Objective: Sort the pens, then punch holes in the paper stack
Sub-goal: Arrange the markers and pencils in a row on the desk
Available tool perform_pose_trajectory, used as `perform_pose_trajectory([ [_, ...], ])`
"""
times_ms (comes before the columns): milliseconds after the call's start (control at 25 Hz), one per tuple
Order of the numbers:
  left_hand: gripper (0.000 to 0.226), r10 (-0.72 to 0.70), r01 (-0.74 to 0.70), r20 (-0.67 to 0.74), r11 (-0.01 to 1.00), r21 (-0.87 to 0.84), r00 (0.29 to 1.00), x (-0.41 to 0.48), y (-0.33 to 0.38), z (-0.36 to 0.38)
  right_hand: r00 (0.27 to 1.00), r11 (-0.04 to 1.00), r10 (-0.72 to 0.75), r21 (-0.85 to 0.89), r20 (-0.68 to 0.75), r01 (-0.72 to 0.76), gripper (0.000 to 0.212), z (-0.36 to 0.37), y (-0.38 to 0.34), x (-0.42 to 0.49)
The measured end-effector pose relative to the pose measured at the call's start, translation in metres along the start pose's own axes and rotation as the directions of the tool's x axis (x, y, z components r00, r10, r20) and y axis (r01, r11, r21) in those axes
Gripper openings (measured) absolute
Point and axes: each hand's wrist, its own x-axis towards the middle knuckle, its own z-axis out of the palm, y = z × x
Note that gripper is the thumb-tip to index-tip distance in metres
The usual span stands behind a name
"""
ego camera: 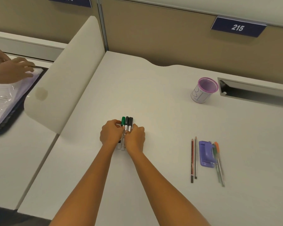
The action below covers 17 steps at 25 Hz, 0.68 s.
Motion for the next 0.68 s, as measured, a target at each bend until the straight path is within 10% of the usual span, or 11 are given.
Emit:
perform_pose_trajectory([
  [440,0.043,0.032,-0.027,-0.083,0.998,0.064,0.996,-0.003,-0.005,0.002,1.0,0.998,-0.014,0.068,0.021,0.012,0.038,-0.023,0.017,0.001],
  [680,0.034,0.342,-0.31,-0.258,0.938,0.157,0.903,-0.038,0.031,0.025,0.993,0.996,-0.02,0.087,-0.113,0.03,0.034,-0.088,0.058,0.008],
])
